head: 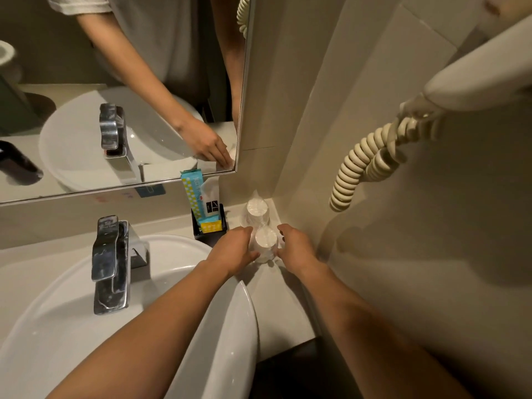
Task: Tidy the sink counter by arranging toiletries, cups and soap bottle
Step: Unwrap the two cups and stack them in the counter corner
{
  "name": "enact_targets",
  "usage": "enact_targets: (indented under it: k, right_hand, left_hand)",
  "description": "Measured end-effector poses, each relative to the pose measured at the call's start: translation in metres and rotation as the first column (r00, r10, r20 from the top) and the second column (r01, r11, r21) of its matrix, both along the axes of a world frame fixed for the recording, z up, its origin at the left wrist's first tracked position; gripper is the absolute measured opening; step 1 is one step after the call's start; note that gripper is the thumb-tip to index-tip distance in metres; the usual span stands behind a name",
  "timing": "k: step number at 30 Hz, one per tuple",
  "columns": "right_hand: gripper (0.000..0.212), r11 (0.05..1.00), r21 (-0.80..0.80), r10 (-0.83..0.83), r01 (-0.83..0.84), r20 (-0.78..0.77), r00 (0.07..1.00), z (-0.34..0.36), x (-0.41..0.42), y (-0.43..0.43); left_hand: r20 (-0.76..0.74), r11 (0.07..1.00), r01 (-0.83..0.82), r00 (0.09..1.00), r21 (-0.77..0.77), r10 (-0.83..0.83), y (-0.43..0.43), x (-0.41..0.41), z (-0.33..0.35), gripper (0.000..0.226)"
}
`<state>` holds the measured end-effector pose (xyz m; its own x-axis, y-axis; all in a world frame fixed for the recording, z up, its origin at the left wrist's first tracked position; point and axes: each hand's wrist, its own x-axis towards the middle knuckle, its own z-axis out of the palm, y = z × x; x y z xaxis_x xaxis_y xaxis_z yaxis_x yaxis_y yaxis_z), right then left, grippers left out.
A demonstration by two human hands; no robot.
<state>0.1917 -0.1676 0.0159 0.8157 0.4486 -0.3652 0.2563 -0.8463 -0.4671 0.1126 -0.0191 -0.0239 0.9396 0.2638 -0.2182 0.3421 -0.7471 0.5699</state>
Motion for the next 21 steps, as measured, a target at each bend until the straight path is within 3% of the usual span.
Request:
enact_targets:
  k: [3,12,21]
  right_hand:
    - [0.043,0.999,0.019,0.025,-0.026,0.025,0.999,0.013,-0.01,-0.005]
    - [0.043,0.998,-0.015,0.056,-0.054,0.139,0.989,0.04,-0.06,-0.024]
    - [0.079,0.977,-0.069,0.214,-0.203,0.236,0.948,0.047,-0.133,-0.034]
  left_hand:
    - [0.043,1.0,-0.008,0.999,0.003,0.008,-0.004,-0.013,0.014,0.052]
    - [0.086,0.994,-0.039,0.996,0.106,0.03,-0.024,-0.073,0.052,0.056]
    - [0.103,0.923,-0.098,0.993,0.372,0.064,-0.042,-0.165,0.067,0.074]
